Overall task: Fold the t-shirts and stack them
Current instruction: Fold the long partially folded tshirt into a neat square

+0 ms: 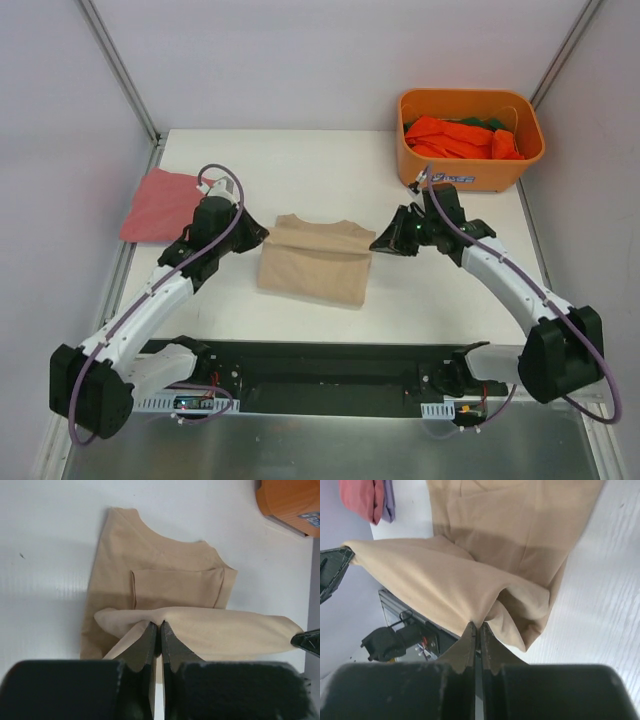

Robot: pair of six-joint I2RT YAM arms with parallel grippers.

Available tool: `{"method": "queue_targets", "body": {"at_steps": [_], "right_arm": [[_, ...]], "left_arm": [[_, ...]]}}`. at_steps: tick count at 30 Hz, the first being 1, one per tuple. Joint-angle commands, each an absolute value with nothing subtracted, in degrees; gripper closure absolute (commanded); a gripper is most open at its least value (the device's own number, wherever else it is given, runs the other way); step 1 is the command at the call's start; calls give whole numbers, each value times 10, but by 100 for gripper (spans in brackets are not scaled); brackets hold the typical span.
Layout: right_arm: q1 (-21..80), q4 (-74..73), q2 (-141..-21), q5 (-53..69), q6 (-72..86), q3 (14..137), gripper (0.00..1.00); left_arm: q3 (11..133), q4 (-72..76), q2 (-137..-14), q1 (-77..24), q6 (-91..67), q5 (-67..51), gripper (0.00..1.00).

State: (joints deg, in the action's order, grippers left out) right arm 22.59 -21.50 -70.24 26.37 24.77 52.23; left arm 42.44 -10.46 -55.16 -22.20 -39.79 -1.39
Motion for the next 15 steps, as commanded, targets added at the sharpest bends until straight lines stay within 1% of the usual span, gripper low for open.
{"method": "queue_targets", "body": {"at_steps": [1, 7, 15], "right_arm": [[203, -192, -757, 236, 218, 576, 99], [186, -177, -832, 229, 218, 606, 100], [177, -115, -891, 192, 229, 610, 100]], "left_arm": [[480, -69, -619, -217, -362, 53, 100], [526, -50, -707, -212, -345, 63, 100], [591, -46, -840, -195, -335, 24, 100]]}}
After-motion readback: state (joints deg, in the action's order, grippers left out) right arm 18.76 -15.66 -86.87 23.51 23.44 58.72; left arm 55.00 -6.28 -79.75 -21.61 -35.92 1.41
